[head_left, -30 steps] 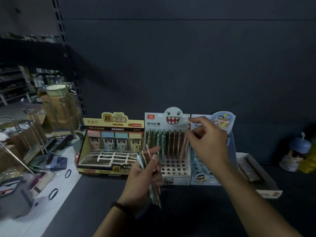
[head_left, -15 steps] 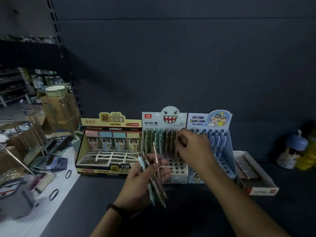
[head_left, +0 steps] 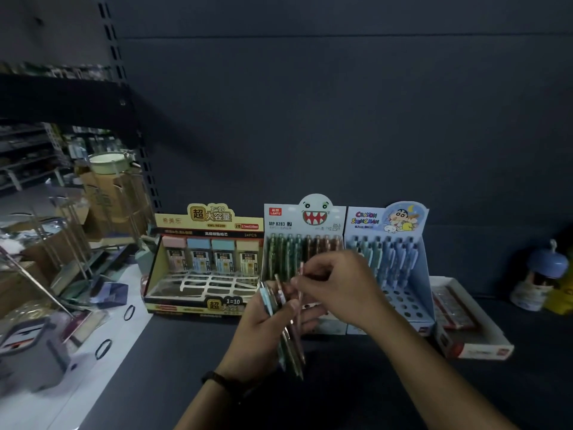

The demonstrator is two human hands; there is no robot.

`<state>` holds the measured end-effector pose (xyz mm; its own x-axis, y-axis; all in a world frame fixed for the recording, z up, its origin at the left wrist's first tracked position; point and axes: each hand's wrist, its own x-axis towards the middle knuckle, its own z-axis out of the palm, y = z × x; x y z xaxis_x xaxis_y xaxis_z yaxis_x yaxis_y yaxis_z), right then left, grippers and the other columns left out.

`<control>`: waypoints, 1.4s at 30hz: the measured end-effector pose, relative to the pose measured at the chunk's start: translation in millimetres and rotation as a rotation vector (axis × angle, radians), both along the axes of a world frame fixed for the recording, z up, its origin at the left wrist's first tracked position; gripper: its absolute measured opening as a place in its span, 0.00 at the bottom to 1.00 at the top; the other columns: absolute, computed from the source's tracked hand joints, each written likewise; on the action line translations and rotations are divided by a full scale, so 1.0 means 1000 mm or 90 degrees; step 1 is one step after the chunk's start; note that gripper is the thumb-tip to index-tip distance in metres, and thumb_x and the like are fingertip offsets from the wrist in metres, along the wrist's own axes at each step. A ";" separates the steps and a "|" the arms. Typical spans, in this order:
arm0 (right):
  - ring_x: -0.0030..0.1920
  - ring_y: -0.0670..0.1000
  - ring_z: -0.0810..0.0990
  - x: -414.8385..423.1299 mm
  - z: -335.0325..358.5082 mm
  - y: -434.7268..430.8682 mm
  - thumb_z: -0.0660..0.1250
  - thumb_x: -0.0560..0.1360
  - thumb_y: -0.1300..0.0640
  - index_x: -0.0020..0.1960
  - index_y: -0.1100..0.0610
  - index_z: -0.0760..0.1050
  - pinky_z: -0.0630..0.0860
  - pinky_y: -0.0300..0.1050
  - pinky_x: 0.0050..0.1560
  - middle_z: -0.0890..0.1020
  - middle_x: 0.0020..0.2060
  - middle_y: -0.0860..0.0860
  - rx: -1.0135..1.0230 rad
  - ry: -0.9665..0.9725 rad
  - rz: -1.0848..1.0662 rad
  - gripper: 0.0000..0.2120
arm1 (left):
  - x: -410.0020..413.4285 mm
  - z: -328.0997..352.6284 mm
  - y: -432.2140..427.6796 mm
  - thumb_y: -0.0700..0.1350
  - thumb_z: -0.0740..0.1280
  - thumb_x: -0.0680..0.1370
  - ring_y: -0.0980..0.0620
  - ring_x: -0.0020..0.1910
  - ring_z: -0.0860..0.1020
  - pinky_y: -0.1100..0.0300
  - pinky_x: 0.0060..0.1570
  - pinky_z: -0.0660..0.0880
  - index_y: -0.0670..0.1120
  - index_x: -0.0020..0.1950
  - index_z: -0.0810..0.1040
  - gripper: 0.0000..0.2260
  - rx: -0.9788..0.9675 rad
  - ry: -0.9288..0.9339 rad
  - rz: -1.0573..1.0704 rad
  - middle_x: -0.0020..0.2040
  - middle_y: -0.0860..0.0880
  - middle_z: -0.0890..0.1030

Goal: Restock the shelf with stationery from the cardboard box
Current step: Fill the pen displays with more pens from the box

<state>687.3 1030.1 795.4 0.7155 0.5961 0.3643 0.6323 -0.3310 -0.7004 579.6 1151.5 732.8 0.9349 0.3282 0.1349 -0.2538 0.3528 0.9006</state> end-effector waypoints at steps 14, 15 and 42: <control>0.42 0.43 0.84 0.035 0.022 -0.034 0.71 0.80 0.56 0.62 0.50 0.83 0.82 0.44 0.49 0.85 0.39 0.43 0.138 -0.076 -0.198 0.11 | 0.005 -0.007 0.016 0.41 0.57 0.88 0.50 0.33 0.60 0.57 0.33 0.62 0.50 0.72 0.76 0.15 -0.066 0.054 0.005 0.37 0.47 0.65; 0.43 0.43 0.83 0.037 0.021 -0.032 0.72 0.80 0.56 0.65 0.49 0.81 0.81 0.45 0.49 0.84 0.39 0.44 0.128 -0.096 -0.207 0.14 | 0.006 -0.007 0.015 0.41 0.57 0.89 0.50 0.34 0.59 0.57 0.33 0.61 0.48 0.72 0.76 0.15 -0.077 0.059 -0.002 0.38 0.48 0.64; 0.42 0.52 0.84 0.044 0.006 -0.013 0.64 0.81 0.53 0.55 0.52 0.85 0.83 0.50 0.45 0.87 0.41 0.49 -0.189 -0.199 -0.210 0.11 | 0.005 -0.007 0.018 0.33 0.58 0.85 0.49 0.39 0.72 0.54 0.40 0.71 0.44 0.73 0.78 0.19 -0.104 0.033 0.019 0.45 0.43 0.77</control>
